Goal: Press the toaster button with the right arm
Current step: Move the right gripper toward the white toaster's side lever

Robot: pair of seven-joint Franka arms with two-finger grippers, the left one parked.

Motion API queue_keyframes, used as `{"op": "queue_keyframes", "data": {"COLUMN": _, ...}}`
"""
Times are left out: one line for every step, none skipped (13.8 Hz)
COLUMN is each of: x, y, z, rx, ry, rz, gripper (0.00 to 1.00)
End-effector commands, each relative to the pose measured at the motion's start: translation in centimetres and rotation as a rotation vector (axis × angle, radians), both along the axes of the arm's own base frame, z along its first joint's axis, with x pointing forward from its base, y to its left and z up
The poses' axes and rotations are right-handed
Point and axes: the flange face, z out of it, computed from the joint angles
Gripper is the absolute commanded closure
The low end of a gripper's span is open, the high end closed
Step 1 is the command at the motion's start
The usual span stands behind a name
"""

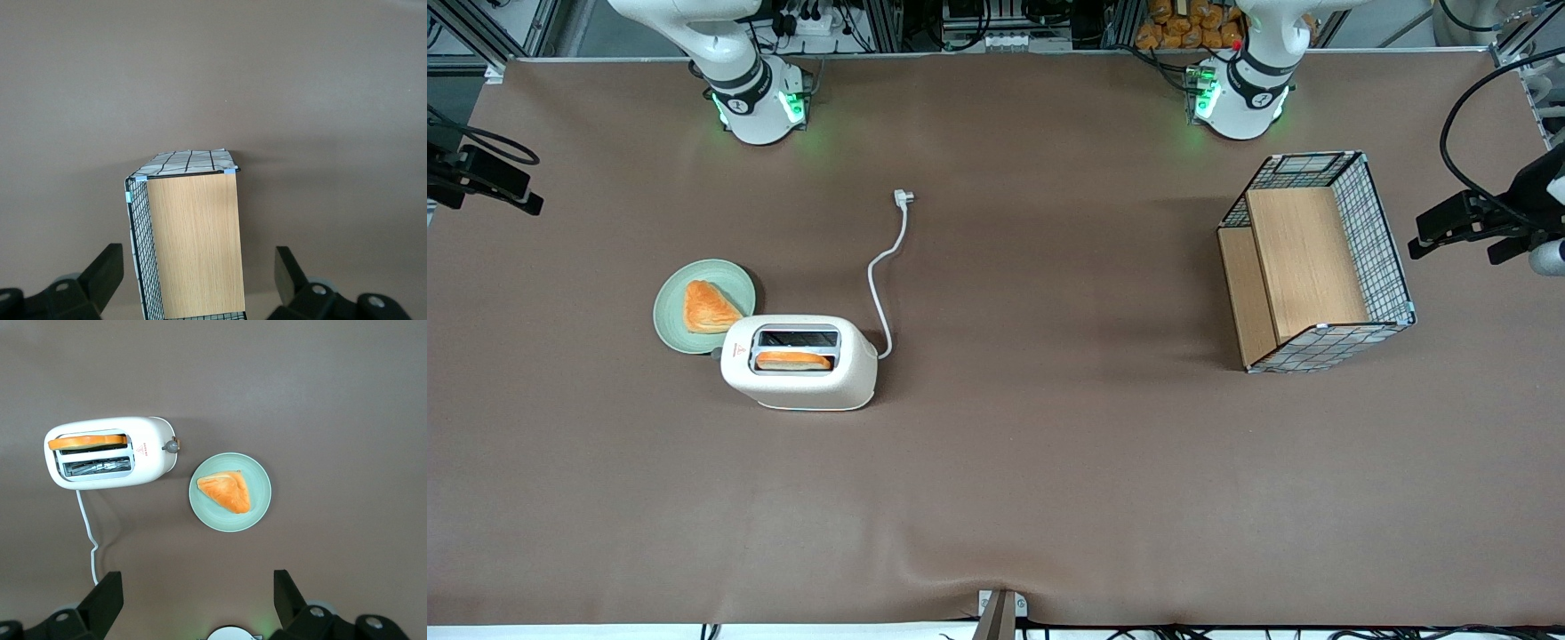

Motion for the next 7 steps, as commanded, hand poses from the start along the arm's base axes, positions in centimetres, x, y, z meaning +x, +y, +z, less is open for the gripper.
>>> {"op": "queue_keyframes", "data": {"x": 0.12, "y": 0.02, "z": 0.38, "rx": -0.01, "ry": -0.009, "rz": -0.015, "gripper": 0.0}}
{"op": "queue_keyframes", "data": {"x": 0.16, "y": 0.02, "z": 0.4, "rx": -0.01, "ry": -0.012, "rz": -0.015, "gripper": 0.0}}
{"op": "queue_keyframes", "data": {"x": 0.16, "y": 0.02, "z": 0.4, "rx": -0.01, "ry": -0.012, "rz": -0.014, "gripper": 0.0}}
{"op": "queue_keyframes", "data": {"x": 0.16, "y": 0.1, "z": 0.4, "rx": -0.01, "ry": -0.012, "rz": -0.012, "gripper": 0.0}}
{"op": "queue_keyframes", "data": {"x": 0.21, "y": 0.04, "z": 0.32, "rx": -0.008, "ry": -0.011, "rz": -0.014, "gripper": 0.0}}
{"op": "queue_keyframes", "data": {"x": 0.26, "y": 0.04, "z": 0.24, "rx": -0.008, "ry": -0.009, "rz": -0.014, "gripper": 0.0}}
{"op": "queue_keyframes", "data": {"x": 0.36, "y": 0.06, "z": 0.07, "rx": -0.006, "ry": -0.007, "rz": -0.003, "gripper": 0.0}}
